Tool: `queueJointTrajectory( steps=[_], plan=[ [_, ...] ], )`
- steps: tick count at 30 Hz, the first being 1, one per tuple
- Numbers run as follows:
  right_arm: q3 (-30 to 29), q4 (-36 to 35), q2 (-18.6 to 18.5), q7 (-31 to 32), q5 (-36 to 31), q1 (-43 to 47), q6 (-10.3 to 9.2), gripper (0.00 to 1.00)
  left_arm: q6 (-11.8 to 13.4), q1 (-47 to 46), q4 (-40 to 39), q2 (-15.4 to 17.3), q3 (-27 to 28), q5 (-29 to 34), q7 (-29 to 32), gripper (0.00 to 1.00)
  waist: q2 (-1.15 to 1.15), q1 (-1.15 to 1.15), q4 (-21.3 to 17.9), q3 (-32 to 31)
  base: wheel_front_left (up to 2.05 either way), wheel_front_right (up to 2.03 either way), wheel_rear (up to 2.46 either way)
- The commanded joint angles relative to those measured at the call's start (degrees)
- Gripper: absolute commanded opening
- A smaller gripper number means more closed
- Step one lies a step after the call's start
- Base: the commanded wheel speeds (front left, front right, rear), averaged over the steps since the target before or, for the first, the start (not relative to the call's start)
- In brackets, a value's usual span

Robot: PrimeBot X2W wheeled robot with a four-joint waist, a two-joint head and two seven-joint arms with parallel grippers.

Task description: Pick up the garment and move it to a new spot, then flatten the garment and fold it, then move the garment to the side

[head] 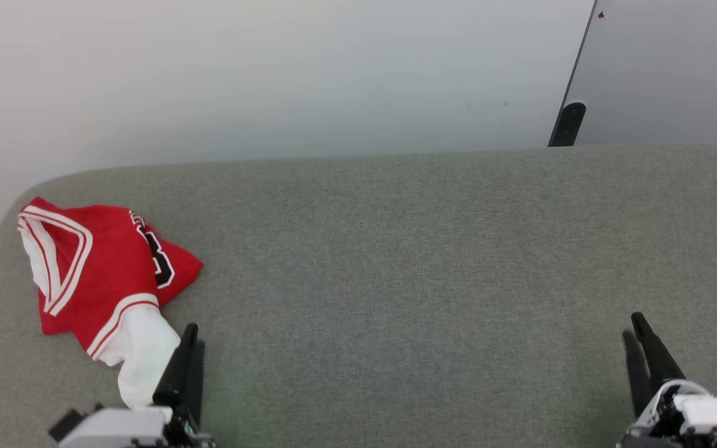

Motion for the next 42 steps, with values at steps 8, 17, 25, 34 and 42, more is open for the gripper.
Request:
queueJointTrajectory(
  steps=[8,17,25,34,42],
  plan=[
    [1.2,0.4,-0.4,-1.4,-1.6,-1.0,0.0,1.0,0.0,0.1,-0.7,1.0,-0.4,2.3,-1.9,1.0,0.0,0.0,0.1,0.0,0.0,0.0,0.0],
    [4.7,1.7,-2.4,-4.2,-7.9,-3.0,0.0,1.0,0.1,-0.1,-0.7,3.3,-1.8,10.5,-4.8,1.0,0.0,0.0,0.2,0.0,0.0,0.0,0.0],
    [7.8,3.4,-4.0,-6.6,-16.3,-4.9,-0.01,1.0,0.9,0.2,-1.1,3.9,-2.3,21.1,-6.8,1.0,0.0,0.0,0.3,-0.1,0.0,0.0,0.0],
    [10.0,4.6,-4.7,-8.5,-24.3,-6.5,-0.01,1.0,1.1,0.5,-1.5,4.4,-2.7,30.3,-8.5,1.0,0.0,0.0,0.3,-0.2,0.0,0.0,0.0],
    [11.7,5.5,-5.3,-10.2,-30.6,-7.8,-0.01,1.0,1.0,0.8,-1.7,5.0,-3.2,38.7,-10.2,1.0,0.0,0.0,0.4,-0.3,0.0,0.0,0.0]
  ],
)
